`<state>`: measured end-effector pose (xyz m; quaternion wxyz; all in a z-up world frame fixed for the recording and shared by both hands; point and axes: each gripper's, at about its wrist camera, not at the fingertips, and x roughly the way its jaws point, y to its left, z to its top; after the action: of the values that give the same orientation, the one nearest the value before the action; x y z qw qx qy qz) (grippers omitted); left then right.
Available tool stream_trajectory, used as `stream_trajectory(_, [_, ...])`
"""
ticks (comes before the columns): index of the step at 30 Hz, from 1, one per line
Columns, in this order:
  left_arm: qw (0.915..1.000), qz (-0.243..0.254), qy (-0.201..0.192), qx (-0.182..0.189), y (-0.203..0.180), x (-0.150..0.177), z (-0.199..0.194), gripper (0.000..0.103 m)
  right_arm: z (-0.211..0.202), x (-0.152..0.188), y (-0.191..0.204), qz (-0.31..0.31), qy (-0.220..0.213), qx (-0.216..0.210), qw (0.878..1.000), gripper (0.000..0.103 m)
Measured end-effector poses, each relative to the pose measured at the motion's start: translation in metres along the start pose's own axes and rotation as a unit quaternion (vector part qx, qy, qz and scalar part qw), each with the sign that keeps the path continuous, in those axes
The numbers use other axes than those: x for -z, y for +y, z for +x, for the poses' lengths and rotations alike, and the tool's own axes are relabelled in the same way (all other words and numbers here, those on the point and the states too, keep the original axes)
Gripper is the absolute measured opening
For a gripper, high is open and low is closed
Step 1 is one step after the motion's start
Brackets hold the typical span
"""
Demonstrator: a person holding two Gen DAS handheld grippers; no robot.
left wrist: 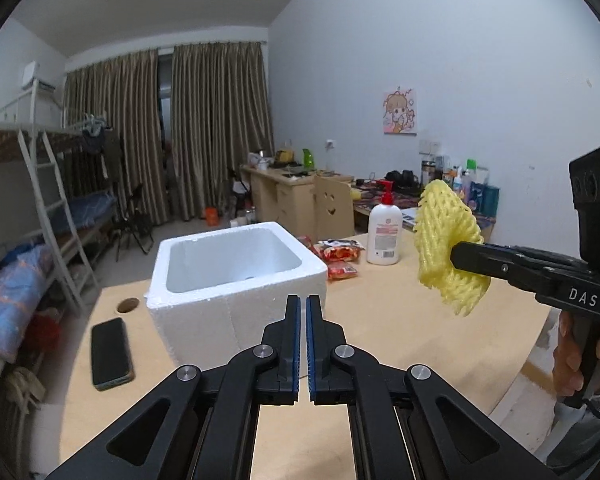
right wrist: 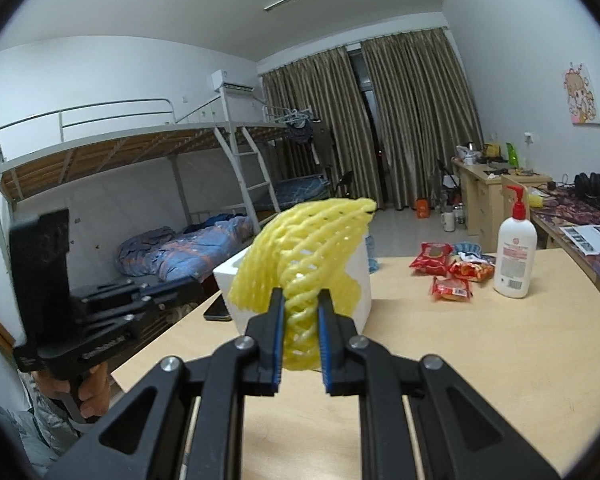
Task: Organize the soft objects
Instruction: 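Carry both held items over the white foam box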
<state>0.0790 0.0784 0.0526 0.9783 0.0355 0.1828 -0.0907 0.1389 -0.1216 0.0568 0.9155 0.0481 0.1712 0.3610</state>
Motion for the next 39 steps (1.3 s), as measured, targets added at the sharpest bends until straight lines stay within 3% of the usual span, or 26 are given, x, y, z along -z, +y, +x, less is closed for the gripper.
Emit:
stream_trajectory(4, [0.9994,-0.012,-0.019,0.024,0.013,0.001,0.011,0.002,0.004,-0.003,0.001,-0.003,0.005,0.016,1.0,0.018])
stream_trajectory(8, [0.9995,-0.02,-0.016,0.019,0.021,-0.001,0.026,0.003,0.008,-0.008,0.004,-0.016,0.01,0.027,0.999,0.018])
stream_trajectory(18, [0.9993,-0.011,-0.027,-0.025,0.039,-0.018,0.03,0.003,0.042,-0.02,0.009,-0.026,0.026,0.004,0.999,0.018])
stream_trajectory(39, [0.9984,-0.021,-0.02,-0.049,0.058,-0.035,0.05,0.003,0.092,-0.049,0.008,-0.041,0.053,-0.028,0.997,0.018])
